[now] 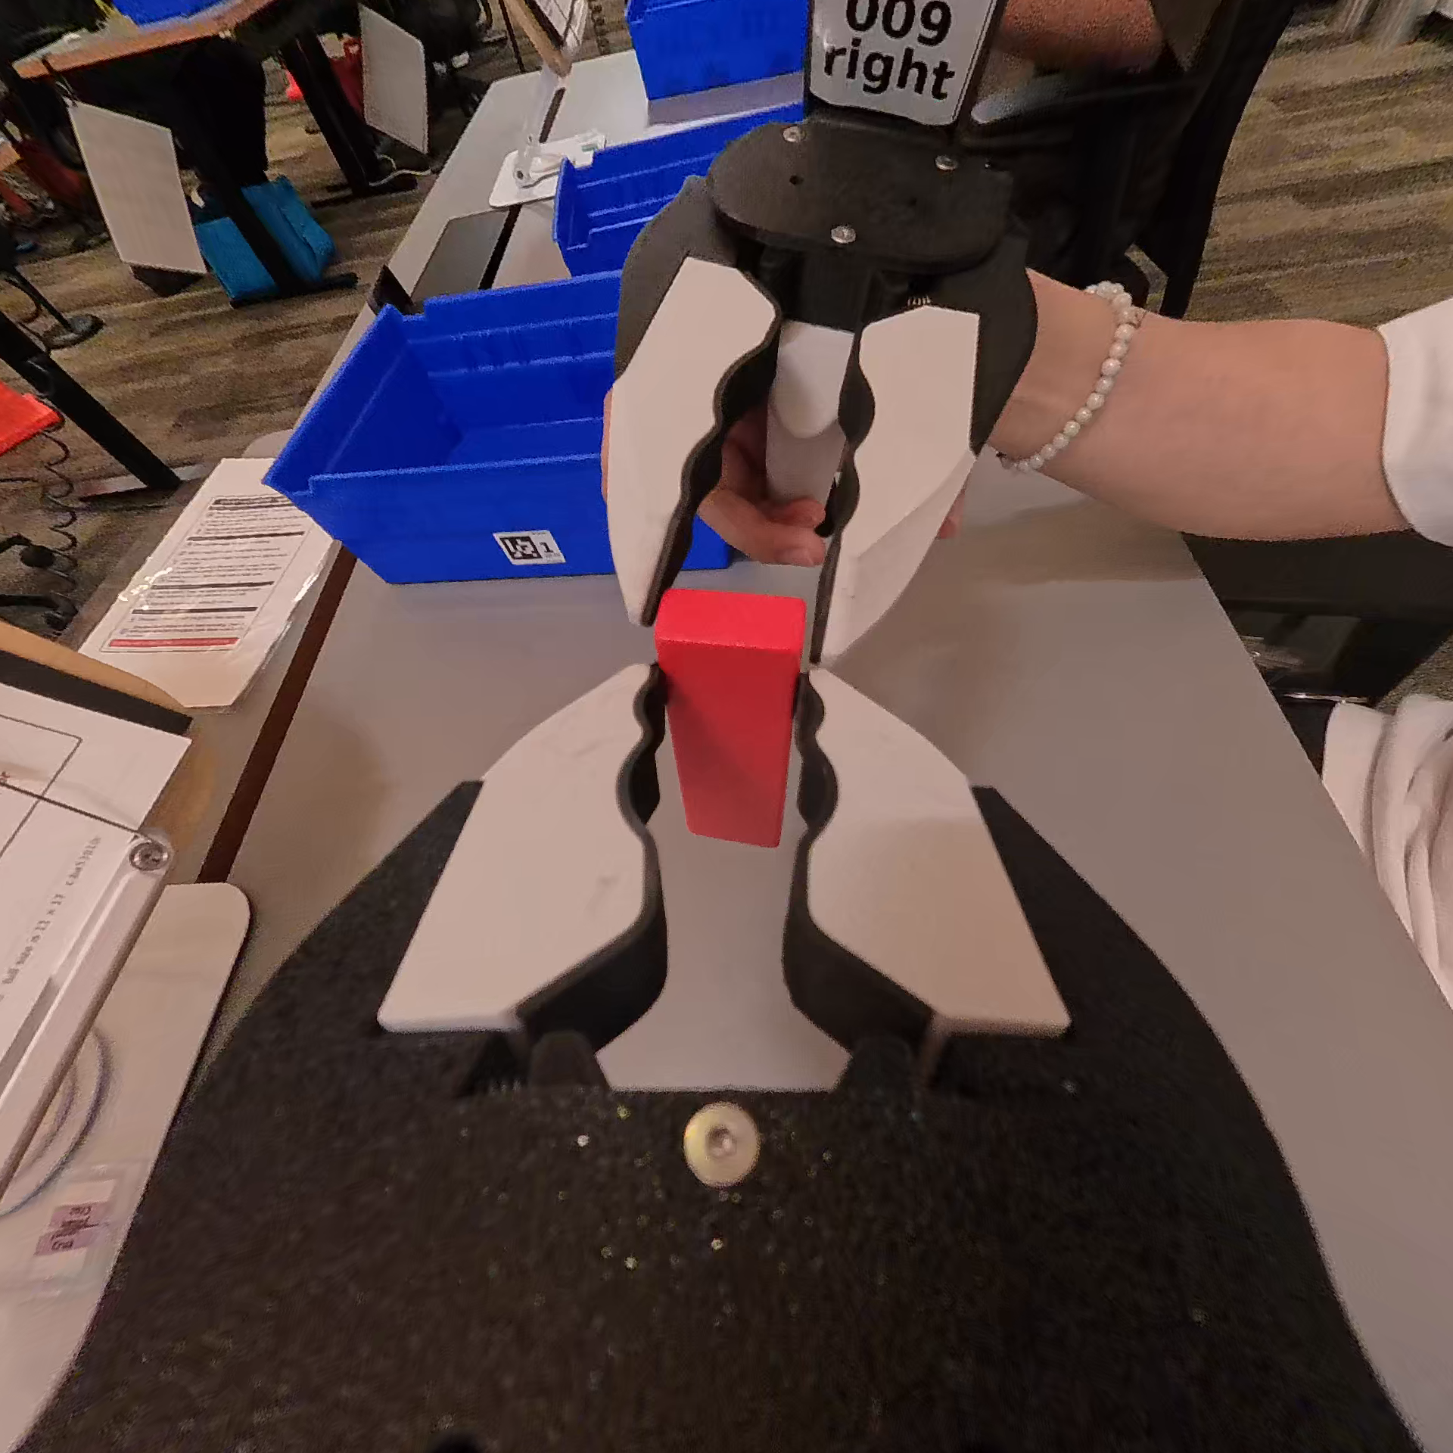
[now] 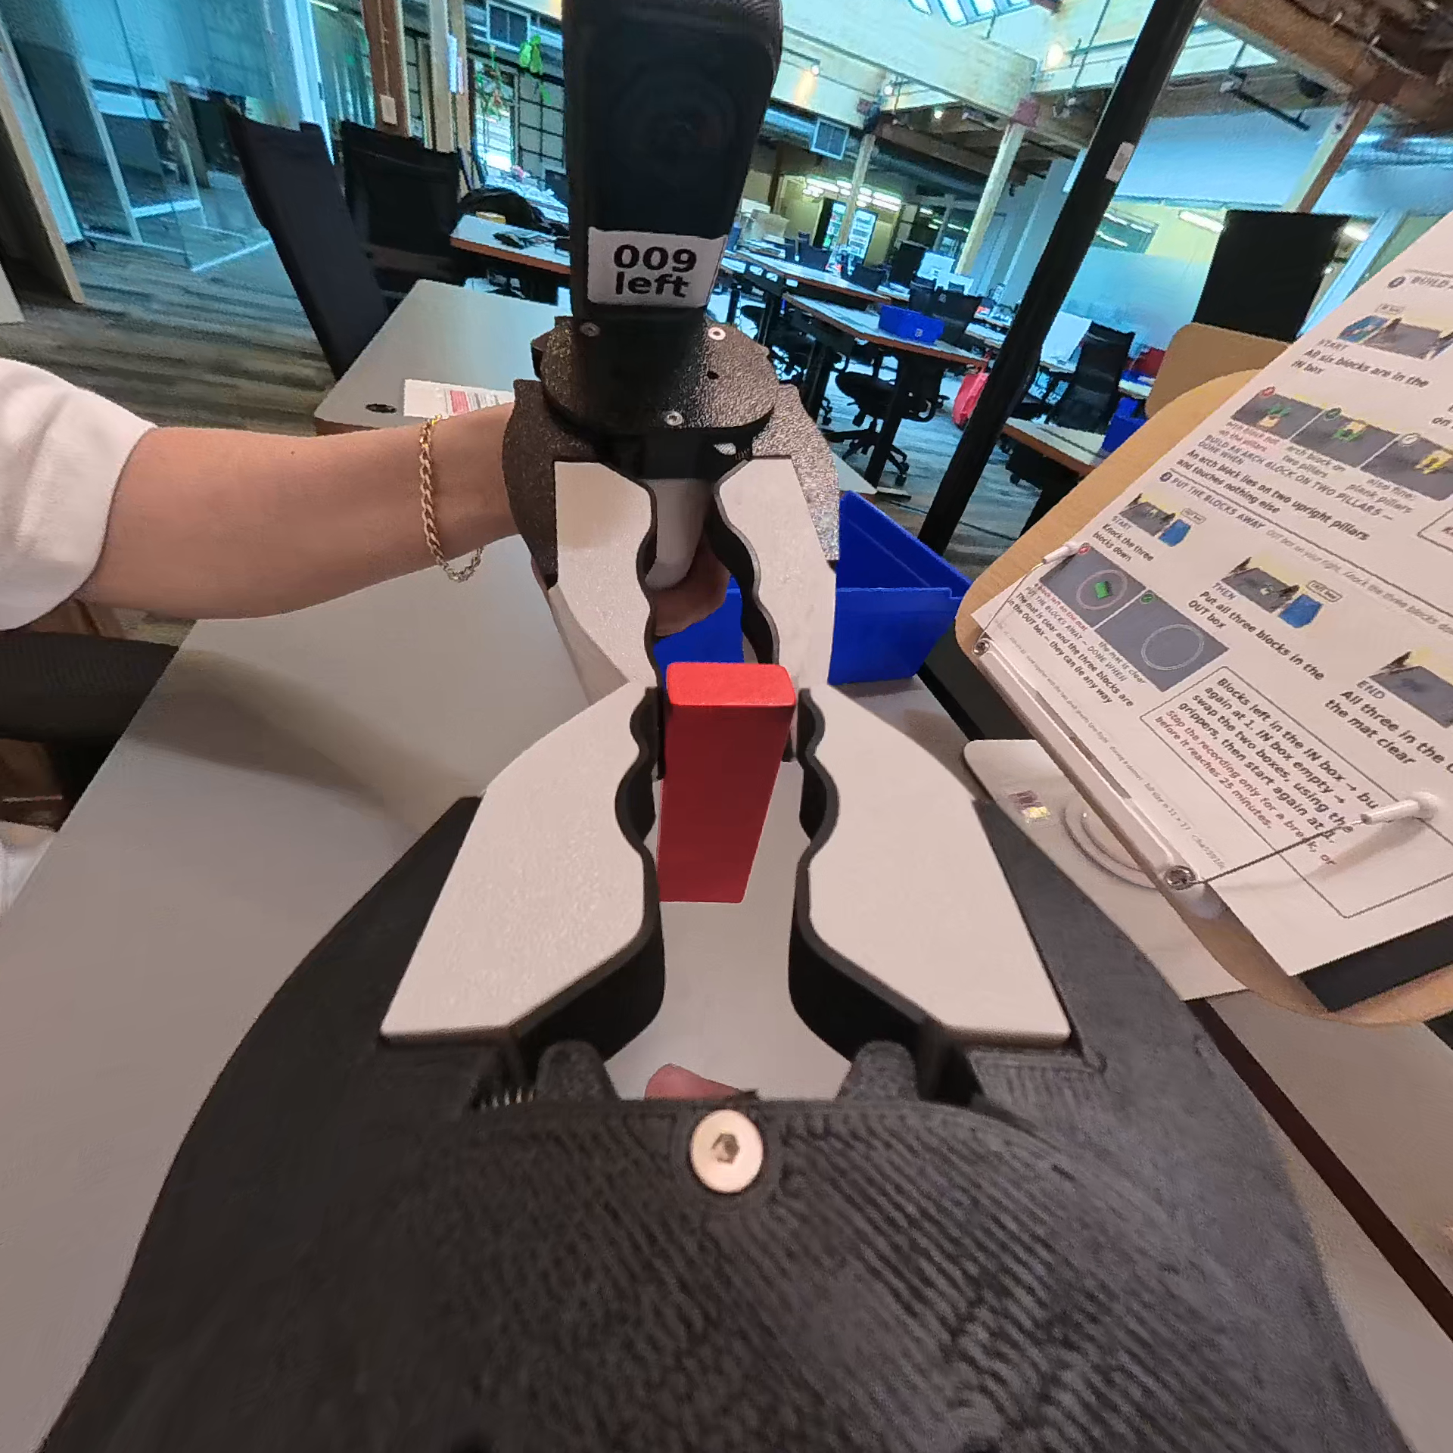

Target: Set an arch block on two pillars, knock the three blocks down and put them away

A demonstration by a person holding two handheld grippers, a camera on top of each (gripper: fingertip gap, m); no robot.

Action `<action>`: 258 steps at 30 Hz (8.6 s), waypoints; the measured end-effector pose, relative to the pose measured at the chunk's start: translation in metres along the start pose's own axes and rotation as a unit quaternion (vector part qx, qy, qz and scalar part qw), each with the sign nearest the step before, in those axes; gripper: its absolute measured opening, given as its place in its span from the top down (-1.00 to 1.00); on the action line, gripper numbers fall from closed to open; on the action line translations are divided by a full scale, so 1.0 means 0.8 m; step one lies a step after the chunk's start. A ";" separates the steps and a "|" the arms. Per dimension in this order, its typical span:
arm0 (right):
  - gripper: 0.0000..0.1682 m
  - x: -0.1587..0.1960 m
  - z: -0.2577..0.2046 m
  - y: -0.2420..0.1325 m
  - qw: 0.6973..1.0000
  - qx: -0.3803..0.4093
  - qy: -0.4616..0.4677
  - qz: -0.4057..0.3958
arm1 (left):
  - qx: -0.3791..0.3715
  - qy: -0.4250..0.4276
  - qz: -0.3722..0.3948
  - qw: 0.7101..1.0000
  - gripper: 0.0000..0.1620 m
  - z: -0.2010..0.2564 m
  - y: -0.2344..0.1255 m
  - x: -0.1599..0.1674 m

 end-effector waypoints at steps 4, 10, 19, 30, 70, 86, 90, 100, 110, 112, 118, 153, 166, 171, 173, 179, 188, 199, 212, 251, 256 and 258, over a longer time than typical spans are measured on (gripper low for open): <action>0.62 0.005 0.000 0.002 1.000 -0.010 0.000 -0.001 | 0.008 -0.001 -0.001 1.000 0.61 0.002 0.002 0.006; 0.63 0.013 0.008 0.002 1.000 -0.005 0.002 -0.011 | -0.026 -0.009 0.010 1.000 0.58 -0.003 0.006 0.013; 0.63 0.081 0.049 -0.018 0.998 -0.059 0.011 -0.024 | -0.105 -0.058 0.035 0.992 0.15 -0.007 -0.016 0.044; 0.63 0.156 0.083 0.010 0.994 -0.087 0.063 -0.021 | -0.112 -0.112 0.045 0.986 0.23 0.011 -0.039 0.086; 0.11 0.107 0.074 -0.003 0.998 -0.041 0.056 0.004 | -0.178 -0.155 0.048 0.971 0.24 -0.022 -0.107 0.089; -0.04 0.078 -0.013 -0.026 0.995 0.076 -0.013 -0.070 | -0.406 -0.524 -0.334 0.670 0.26 -0.143 -0.327 0.313; -0.01 0.081 -0.027 -0.031 0.996 0.081 0.003 -0.047 | -0.398 -0.535 -0.407 0.624 0.33 -0.130 -0.329 0.347; -0.01 0.075 -0.026 -0.050 0.991 0.114 -0.010 -0.068 | -0.423 -0.533 -0.498 0.538 0.34 -0.114 -0.331 0.370; -0.01 0.062 -0.035 -0.055 0.992 0.104 -0.033 -0.062 | -0.396 -0.579 -0.513 0.494 0.39 -0.100 -0.321 0.388; -0.01 0.061 -0.036 -0.056 0.993 0.102 -0.031 -0.057 | -0.387 -0.603 -0.496 0.491 0.41 -0.100 -0.318 0.390; -0.01 0.063 -0.035 -0.061 0.993 0.102 -0.028 -0.056 | -0.410 -0.611 -0.479 0.478 0.42 -0.104 -0.323 0.394; 0.02 0.093 -0.035 -0.048 0.991 0.089 -0.014 -0.100 | -0.454 -0.531 -0.485 0.526 0.14 -0.142 -0.316 0.403; 0.02 0.096 -0.036 -0.051 0.992 0.076 -0.014 -0.098 | -0.467 -0.606 -0.401 0.504 0.37 -0.145 -0.321 0.419; 0.03 0.097 -0.034 -0.053 0.992 0.079 -0.010 -0.094 | -0.482 -0.590 -0.396 0.512 0.59 -0.147 -0.327 0.421; 0.03 0.096 -0.034 -0.052 0.992 0.079 -0.010 -0.094 | -0.482 -0.577 -0.399 0.525 0.59 -0.147 -0.328 0.422; 0.04 0.094 -0.034 -0.049 0.992 0.085 -0.006 -0.088 | -0.481 -0.550 -0.363 0.578 0.59 -0.151 -0.328 0.411; 0.08 0.064 -0.035 -0.035 0.996 0.075 0.057 0.005 | -0.399 -0.527 -0.076 0.747 0.60 -0.149 -0.311 0.272; 0.13 -0.059 0.000 0.034 0.980 -0.006 0.142 0.136 | -0.096 -0.268 0.201 0.937 0.60 -0.029 -0.150 0.048; 0.39 -0.062 -0.027 0.059 0.976 -0.082 0.124 0.157 | 0.025 -0.194 0.292 0.936 0.61 0.028 -0.083 0.004; 0.12 0.026 -0.019 -0.001 0.996 0.038 0.086 -0.012 | -0.061 -0.041 0.137 0.988 0.60 -0.027 -0.059 0.018; 0.13 0.046 -0.030 -0.048 0.992 0.072 0.105 0.011 | -0.050 -0.049 0.148 0.987 0.61 -0.048 -0.027 0.083; 0.13 0.055 -0.031 -0.061 0.990 0.087 0.111 0.015 | -0.048 -0.062 0.153 0.985 0.61 -0.056 -0.015 0.102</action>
Point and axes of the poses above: each gripper's, where its closed fingertips meet, y out along the fingers, x out of its underside, z = x × y across the jaws, the point moved 3 cm from there along -y, back along the fingers, and after that the axes turned 9 degrees about -x, right-handed, at the moved point
